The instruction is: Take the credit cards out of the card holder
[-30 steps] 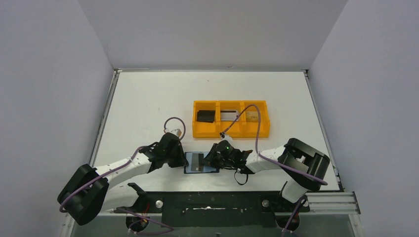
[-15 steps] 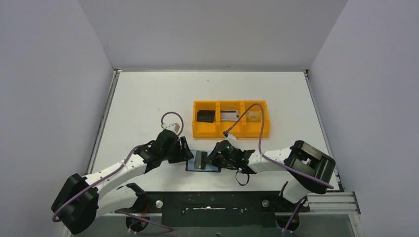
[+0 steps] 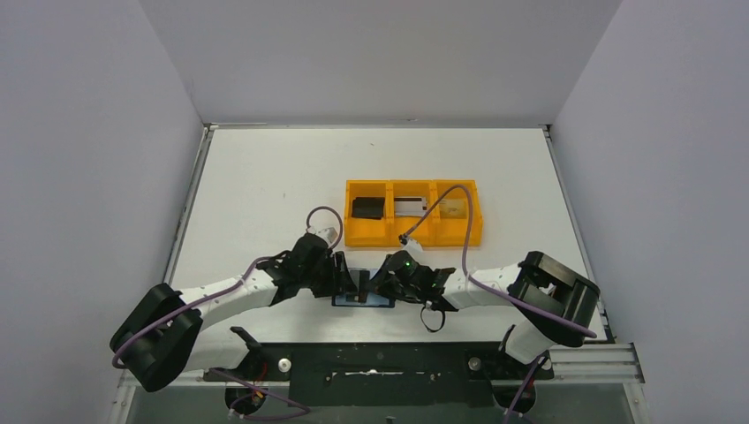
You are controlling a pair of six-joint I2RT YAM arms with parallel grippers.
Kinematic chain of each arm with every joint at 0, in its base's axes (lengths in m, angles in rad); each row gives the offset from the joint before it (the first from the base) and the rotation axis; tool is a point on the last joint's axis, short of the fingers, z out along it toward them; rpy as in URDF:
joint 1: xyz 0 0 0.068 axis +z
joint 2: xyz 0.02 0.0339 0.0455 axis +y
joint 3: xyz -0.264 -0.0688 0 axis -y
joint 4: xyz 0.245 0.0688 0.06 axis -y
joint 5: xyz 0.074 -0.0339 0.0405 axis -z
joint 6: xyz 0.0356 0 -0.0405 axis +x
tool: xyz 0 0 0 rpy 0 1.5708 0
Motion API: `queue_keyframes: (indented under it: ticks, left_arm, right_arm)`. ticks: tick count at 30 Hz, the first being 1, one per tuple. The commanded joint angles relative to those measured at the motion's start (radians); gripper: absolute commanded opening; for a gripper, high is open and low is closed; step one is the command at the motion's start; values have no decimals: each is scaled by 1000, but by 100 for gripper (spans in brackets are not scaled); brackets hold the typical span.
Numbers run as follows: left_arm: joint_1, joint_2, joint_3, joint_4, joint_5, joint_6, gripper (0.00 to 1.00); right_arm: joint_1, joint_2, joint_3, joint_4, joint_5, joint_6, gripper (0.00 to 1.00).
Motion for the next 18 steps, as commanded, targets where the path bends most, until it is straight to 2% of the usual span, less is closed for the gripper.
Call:
queue_keyframes:
  ticks: [1,8,12,15,18]
  left_arm:
    - [-18,40,-14,58,38,-9,45]
    - [-20,52,-23,6,-23,0,43]
    - [-20,34,-37,6,-29,-3,42]
    - [-20,28,-42,4,-31,-4,40]
    - [-20,24,-42,-1,-38,-4,37]
  right_arm:
    - [0,-13,-29,77,12,15,5]
    - [-12,-28,-89,205,-17,48,22]
    - [-17,-30,-121,274,-29,68,28]
    - [-24,-29,-169,384,-46,99,36]
    - [-36,-21,-220,512,-60,136,39]
